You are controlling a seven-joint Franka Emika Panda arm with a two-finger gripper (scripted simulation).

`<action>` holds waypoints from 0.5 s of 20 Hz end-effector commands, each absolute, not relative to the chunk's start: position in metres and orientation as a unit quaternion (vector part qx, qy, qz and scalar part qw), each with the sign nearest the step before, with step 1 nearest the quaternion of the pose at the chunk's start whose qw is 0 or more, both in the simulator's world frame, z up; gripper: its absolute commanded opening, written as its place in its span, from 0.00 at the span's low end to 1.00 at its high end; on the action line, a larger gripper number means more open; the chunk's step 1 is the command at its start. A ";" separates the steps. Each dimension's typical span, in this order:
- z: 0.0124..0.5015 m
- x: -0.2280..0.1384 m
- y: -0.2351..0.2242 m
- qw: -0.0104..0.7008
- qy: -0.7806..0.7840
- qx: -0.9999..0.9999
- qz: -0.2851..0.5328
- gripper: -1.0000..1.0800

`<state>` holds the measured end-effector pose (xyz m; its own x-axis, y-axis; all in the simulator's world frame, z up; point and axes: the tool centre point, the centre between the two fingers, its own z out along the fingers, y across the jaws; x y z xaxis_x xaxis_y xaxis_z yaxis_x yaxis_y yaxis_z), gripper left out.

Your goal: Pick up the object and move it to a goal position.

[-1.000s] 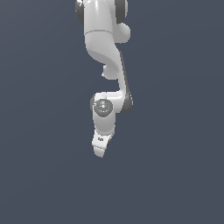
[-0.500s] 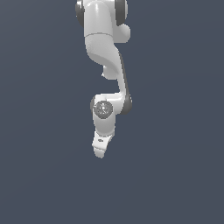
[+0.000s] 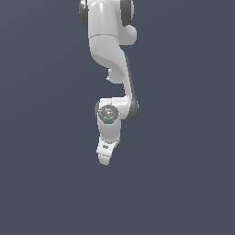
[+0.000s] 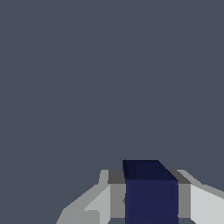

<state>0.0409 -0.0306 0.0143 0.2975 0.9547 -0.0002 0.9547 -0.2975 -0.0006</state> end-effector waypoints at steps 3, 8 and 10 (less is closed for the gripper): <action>0.019 0.035 -0.030 0.000 -0.593 -0.805 0.000 0.00; 0.030 0.020 -0.030 0.000 -0.593 -0.805 0.000 0.00; 0.036 0.012 -0.029 0.000 -0.593 -0.805 0.000 0.00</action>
